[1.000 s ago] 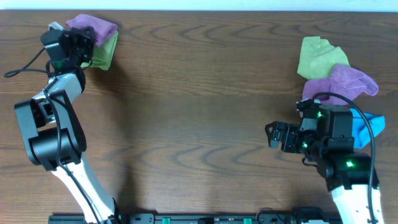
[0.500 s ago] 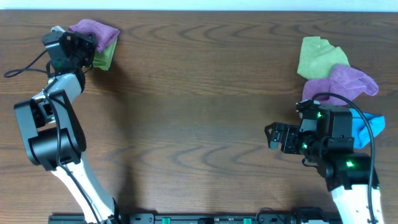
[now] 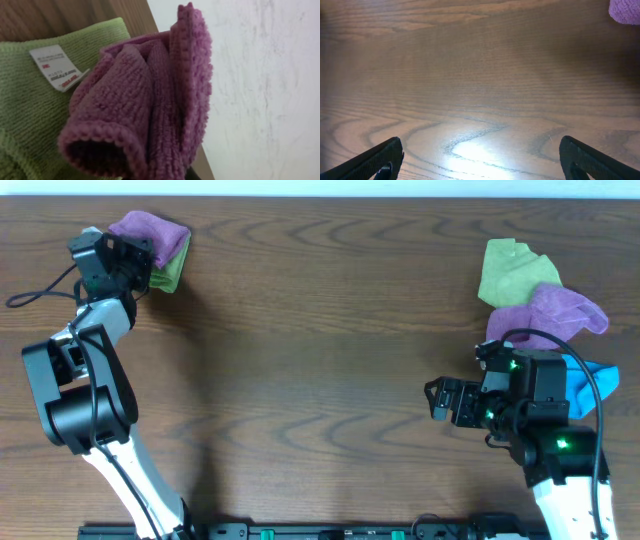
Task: Fold the cloth
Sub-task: 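Lower the purple bundle onto the green cloth and open the left gripper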
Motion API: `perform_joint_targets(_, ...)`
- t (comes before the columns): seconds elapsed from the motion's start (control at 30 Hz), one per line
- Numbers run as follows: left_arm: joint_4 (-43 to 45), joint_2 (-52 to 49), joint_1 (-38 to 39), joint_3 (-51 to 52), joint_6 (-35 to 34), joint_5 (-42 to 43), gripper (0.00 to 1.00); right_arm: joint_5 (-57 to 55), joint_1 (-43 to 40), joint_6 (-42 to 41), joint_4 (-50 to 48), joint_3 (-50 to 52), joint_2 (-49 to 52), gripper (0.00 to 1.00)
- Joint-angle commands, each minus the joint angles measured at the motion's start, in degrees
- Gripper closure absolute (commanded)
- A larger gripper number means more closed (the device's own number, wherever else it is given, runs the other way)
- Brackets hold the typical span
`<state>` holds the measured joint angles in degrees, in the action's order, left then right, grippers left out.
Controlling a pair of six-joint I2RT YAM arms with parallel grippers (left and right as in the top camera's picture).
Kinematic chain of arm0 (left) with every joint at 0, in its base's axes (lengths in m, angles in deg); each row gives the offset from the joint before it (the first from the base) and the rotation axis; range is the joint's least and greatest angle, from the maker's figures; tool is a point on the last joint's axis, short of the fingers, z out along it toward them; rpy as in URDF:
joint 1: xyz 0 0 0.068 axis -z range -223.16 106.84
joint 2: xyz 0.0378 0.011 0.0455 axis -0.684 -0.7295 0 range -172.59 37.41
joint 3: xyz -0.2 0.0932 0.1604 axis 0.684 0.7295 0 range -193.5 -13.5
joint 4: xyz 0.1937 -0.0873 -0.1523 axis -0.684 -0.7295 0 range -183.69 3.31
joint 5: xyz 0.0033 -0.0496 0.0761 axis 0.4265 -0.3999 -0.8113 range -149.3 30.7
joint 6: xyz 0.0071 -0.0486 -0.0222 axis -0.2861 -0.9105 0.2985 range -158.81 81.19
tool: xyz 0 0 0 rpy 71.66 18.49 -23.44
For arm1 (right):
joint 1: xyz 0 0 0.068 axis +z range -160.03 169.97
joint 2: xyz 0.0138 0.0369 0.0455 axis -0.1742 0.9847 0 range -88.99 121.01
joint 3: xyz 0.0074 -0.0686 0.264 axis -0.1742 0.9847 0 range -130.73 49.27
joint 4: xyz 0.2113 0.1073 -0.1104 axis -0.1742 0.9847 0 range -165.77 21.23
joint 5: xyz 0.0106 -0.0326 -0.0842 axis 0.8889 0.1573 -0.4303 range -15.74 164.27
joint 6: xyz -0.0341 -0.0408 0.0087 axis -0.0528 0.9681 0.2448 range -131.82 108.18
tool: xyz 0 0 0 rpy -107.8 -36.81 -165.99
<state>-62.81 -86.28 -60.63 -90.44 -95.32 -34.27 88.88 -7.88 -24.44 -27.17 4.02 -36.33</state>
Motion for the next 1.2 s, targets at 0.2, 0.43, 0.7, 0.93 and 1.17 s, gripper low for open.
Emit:
perform_joint_targets(0.2, -0.2, -0.9, -1.6, 0.0, 1.2, 2.7, 0.05, 0.9, -0.3, -0.7, 0.0, -0.2, 0.0, 0.01)
perform_joint_targets(0.43, -0.3, -0.9, -4.2, 0.0, 0.6, 10.1, 0.05, 0.9, -0.3, -0.7, -0.9, -0.2, 0.0, 0.01)
perform_joint_targets(0.7, -9.8, -0.7, -5.0, 0.0, 1.1, 16.3, 0.04, 1.5, -0.3, -0.7, -3.2, -0.2, 0.0, 0.01)
perform_joint_targets(0.93, -17.4, 3.5, -5.1, 0.0, 7.3, 14.9, 0.05, 2.4, -0.3, -0.6, -4.1, -0.2, 0.0, 0.01)
perform_joint_targets(1.17, -26.8, 11.1, -5.8, 0.0, 16.7, 10.3, 0.04, 2.4, -0.3, -0.6, -4.3, -0.2, 0.0, 0.01)
